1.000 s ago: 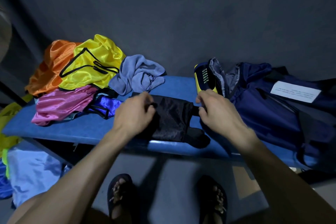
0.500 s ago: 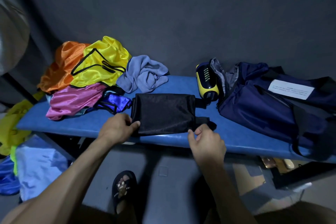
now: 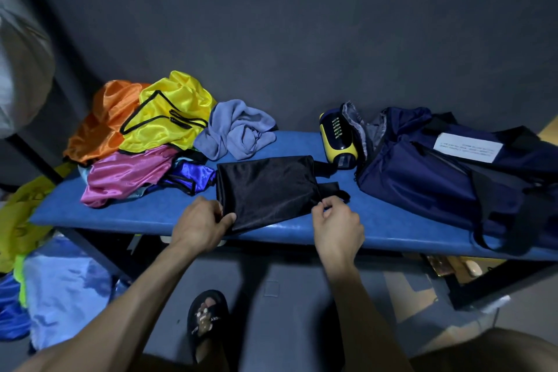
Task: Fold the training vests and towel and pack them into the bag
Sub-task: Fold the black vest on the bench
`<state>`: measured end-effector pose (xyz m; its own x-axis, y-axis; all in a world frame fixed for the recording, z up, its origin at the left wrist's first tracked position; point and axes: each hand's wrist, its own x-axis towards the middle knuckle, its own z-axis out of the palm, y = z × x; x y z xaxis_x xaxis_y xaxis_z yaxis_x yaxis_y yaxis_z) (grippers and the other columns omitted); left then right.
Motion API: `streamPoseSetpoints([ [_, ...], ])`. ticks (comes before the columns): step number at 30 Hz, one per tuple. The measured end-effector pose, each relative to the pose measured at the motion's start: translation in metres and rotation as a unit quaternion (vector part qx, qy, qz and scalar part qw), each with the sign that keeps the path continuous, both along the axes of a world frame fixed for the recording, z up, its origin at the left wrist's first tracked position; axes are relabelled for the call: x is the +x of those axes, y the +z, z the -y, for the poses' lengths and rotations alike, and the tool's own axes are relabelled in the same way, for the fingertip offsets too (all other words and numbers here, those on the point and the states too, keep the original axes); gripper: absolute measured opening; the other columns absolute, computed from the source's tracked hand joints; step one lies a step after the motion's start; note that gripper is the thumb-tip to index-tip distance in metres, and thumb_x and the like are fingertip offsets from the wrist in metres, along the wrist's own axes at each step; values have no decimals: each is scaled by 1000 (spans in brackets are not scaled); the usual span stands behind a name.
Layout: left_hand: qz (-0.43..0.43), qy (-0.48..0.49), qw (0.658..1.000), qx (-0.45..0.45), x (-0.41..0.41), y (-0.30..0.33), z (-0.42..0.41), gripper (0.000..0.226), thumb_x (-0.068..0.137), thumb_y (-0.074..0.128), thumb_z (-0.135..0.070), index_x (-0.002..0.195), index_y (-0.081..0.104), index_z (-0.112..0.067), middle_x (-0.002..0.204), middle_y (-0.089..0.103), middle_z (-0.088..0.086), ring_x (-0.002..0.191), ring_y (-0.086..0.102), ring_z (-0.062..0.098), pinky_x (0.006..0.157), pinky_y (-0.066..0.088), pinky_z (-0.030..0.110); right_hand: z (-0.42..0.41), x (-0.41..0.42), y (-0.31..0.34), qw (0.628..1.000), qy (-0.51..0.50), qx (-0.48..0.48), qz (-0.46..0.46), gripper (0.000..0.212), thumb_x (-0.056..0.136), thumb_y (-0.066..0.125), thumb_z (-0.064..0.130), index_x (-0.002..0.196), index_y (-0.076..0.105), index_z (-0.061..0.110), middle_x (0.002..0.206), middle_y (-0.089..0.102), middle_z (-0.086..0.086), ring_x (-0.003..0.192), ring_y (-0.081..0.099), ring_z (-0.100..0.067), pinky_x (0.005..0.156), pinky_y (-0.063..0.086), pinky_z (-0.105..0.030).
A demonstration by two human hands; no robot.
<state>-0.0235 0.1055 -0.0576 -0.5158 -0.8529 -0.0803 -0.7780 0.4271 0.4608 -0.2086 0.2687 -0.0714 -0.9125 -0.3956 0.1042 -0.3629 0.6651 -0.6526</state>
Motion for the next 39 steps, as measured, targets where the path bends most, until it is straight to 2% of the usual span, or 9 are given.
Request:
streamPoseSetpoints([
  [4, -11, 18, 999, 39, 7, 5, 11, 43, 95, 68, -42, 67, 55, -12, 74, 58, 9, 78, 60, 31, 67, 41, 35, -7, -4, 1, 926, 34, -276, 255, 7, 103, 59, 16, 98, 64, 13, 61, 66, 1, 42, 52, -15, 42, 38, -23],
  [9, -20, 18, 997, 71, 18, 7, 23, 47, 96, 68, -42, 74, 64, -1, 64, 59, 12, 64, 58, 27, 60, 41, 33, -21, 4, 3, 829, 107, -344, 427, 4, 108, 49, 14, 107, 53, 13, 69, 63, -6, 43, 52, -15, 37, 35, -22],
  [19, 62, -16, 993, 101, 24, 20, 37, 46, 97, 65, -45, 68, 59, -11, 62, 50, 3, 60, 50, 20, 59, 36, 32, -33, 16, -30, 876, 158, -327, 317, 14, 109, 40, 7, 102, 51, 12, 83, 69, -10, 66, 72, -20, 52, 54, -26],
  [21, 103, -29, 993, 55, 24, 23, 40, 34, 95, 68, -45, 71, 64, -19, 74, 53, 3, 76, 58, 22, 67, 46, 33, -35, 20, -34, 876, 127, -350, 308, 14, 109, 40, 7, 102, 52, 11, 88, 71, -12, 75, 75, -22, 57, 57, -28],
  [23, 75, -17, 995, -68, 15, 29, 34, 23, 89, 75, -42, 96, 66, -23, 102, 52, 5, 104, 56, 32, 87, 51, 44, -36, 32, -33, 856, 44, -386, 339, 10, 108, 45, 14, 102, 52, 10, 93, 71, -16, 78, 76, -27, 58, 61, -32],
  [26, -101, -146, 969, -171, -15, 37, 17, 31, 89, 71, -37, 114, 62, -22, 115, 52, 4, 107, 54, 31, 92, 49, 44, -28, 57, -23, 795, -27, -385, 468, 23, 102, 59, 27, 108, 59, 5, 99, 74, -16, 83, 78, -29, 64, 64, -36],
  [29, -31, -280, 945, -168, -38, 30, 1, 38, 90, 51, -54, 119, 59, -31, 118, 51, -2, 106, 52, 27, 91, 48, 43, -15, 68, -13, 773, -20, -359, 523, 33, 94, 70, 33, 107, 68, 3, 99, 77, -15, 88, 78, -25, 74, 63, -36],
  [32, 110, -278, 945, -129, -40, 13, -1, 39, 94, 51, -58, 126, 51, -36, 122, 45, -3, 110, 46, 26, 94, 45, 43, -8, 71, -8, 804, -53, -344, 482, 32, 90, 75, 38, 97, 72, 8, 91, 79, -9, 80, 78, -21, 68, 58, -32],
  [39, 86, -255, 959, -90, -40, 13, -6, 35, 97, 54, -53, 128, 50, -37, 125, 44, -4, 109, 43, 26, 99, 43, 44, 25, 73, 9, 782, -128, -402, 459, 34, 87, 81, 34, 76, 63, 9, 65, 66, -5, 51, 62, -16, 45, 38, -27],
])
